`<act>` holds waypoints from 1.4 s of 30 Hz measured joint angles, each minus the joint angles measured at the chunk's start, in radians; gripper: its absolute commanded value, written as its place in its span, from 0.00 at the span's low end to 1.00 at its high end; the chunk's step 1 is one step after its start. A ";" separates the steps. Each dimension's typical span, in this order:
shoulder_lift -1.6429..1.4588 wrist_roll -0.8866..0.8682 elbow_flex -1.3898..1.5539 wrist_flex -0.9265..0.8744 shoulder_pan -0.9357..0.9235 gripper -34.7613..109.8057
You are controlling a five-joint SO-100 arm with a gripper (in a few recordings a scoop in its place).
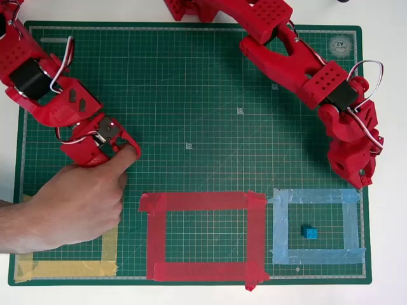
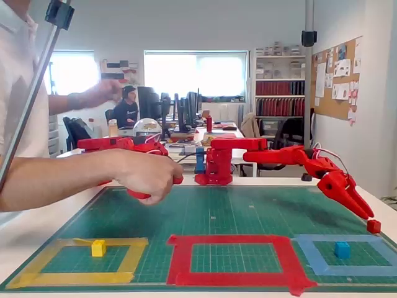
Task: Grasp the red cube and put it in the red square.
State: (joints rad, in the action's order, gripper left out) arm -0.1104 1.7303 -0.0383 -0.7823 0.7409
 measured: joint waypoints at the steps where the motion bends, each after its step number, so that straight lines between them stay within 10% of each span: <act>1: 0.000 0.000 -0.006 0.000 0.002 0.34; 42: 0.083 0.003 -0.061 0.018 0.002 0.34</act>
State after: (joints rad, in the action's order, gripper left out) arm -0.0276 1.7334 -0.0997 -0.7639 0.7424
